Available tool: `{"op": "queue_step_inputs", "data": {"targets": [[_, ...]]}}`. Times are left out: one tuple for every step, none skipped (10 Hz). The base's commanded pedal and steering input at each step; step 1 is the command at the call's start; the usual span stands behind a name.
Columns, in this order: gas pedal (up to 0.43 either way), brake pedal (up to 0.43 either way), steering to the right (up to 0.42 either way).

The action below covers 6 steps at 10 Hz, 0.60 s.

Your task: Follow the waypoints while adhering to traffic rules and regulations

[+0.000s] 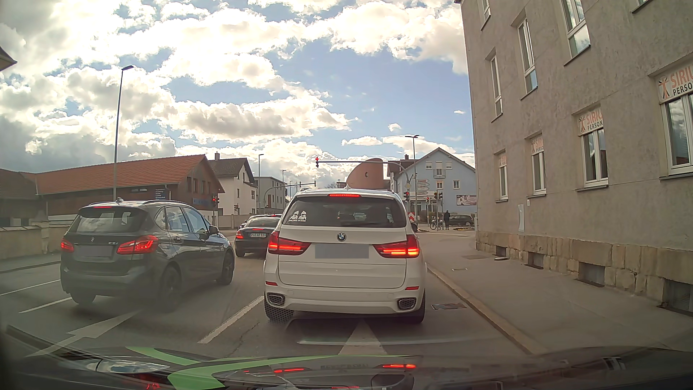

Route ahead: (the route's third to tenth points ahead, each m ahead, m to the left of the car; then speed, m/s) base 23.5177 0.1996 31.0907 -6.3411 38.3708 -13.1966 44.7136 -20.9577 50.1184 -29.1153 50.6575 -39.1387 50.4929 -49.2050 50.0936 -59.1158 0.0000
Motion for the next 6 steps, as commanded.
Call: {"op": "queue_step_inputs", "data": {"targets": [[0.000,0.293,-0.004],[0.000,0.293,-0.004],[0.000,0.293,-0.004],[0.000,0.293,-0.004],[0.000,0.293,-0.004],[0.000,0.293,-0.004]]}}
